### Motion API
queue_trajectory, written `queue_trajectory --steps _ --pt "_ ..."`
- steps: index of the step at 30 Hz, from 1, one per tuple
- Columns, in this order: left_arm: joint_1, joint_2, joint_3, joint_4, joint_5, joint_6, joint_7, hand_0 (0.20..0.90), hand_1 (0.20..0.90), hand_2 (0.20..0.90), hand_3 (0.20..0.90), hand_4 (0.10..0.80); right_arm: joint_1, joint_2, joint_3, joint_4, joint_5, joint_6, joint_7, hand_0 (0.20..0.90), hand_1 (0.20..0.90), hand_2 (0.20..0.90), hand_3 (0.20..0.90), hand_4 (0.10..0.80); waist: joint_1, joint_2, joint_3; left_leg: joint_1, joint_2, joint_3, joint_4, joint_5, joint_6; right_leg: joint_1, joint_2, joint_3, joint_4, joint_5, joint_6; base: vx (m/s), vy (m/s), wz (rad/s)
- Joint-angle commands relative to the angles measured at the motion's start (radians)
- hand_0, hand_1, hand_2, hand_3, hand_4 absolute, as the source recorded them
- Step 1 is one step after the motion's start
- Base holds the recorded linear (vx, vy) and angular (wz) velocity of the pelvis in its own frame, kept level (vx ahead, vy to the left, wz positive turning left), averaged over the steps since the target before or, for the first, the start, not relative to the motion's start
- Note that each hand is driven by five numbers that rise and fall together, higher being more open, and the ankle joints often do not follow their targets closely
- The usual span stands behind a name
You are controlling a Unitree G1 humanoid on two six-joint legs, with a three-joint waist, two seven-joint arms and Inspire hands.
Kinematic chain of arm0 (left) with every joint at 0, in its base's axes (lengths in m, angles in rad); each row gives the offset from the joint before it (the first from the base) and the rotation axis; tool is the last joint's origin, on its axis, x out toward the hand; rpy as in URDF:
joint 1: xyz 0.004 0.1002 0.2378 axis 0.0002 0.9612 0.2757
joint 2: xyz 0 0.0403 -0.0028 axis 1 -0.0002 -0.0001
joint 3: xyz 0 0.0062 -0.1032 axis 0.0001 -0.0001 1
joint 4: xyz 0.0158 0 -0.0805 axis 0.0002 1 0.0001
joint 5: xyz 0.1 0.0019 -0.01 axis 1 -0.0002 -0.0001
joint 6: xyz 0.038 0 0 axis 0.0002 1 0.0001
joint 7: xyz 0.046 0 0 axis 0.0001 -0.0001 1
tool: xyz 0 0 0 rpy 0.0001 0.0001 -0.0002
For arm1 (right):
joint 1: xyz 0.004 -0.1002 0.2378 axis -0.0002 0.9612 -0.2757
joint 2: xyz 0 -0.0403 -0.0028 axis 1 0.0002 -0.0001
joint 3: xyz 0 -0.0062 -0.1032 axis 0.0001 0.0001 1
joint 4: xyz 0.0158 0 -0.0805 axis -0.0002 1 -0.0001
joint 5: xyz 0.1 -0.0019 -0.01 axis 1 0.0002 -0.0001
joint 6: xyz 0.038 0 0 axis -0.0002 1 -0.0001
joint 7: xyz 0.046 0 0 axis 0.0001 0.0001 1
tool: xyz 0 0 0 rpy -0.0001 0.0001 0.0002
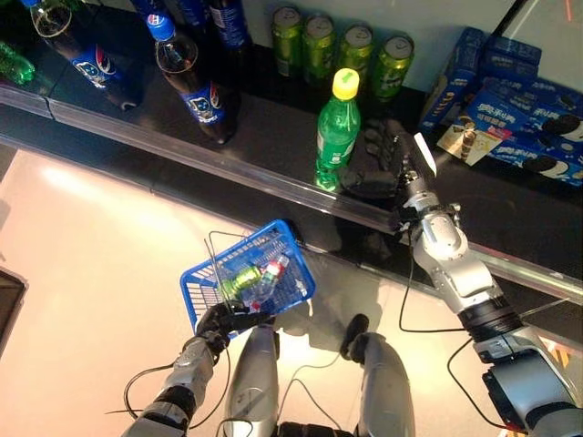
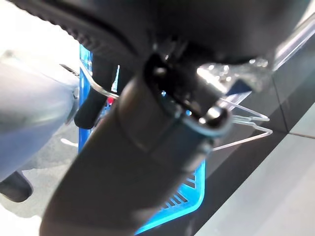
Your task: Pick up the drink and place into the basket.
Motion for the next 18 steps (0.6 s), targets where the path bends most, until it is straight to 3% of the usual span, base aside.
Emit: queue_trajectory --steps 1,18 --pt "0.103 0.072 -0.037 -0.114 0.025 -0.060 -0.029 0.300 0.300 0.300 0.200 0.100 -0.180 -0.021 -0.052 -0.056 0.050 -0.055 0.031 0.900 0.900 0.900 0.900 0.800 0.031 0.045 -0.045 -0.020 -0.030 -0.071 -0.014 0.047 0.055 0.085 -0.101 -0.073 -0.098 0.113 0.084 0.000 0.000 0.00" --pt "0.089 0.100 -0.055 -0.135 0.034 -0.032 -0.035 0.300 0.300 0.300 0.200 0.100 -0.259 -0.005 -0.030 0.010 0.159 0.006 0.083 0.900 0.900 0.900 0.900 0.800 0.061 0.037 -0.041 -0.012 -0.038 -0.083 -0.021 0.046 0.064 0.107 -0.100 -0.092 -0.117 0.125 0.090 0.008 -0.009 0.04"
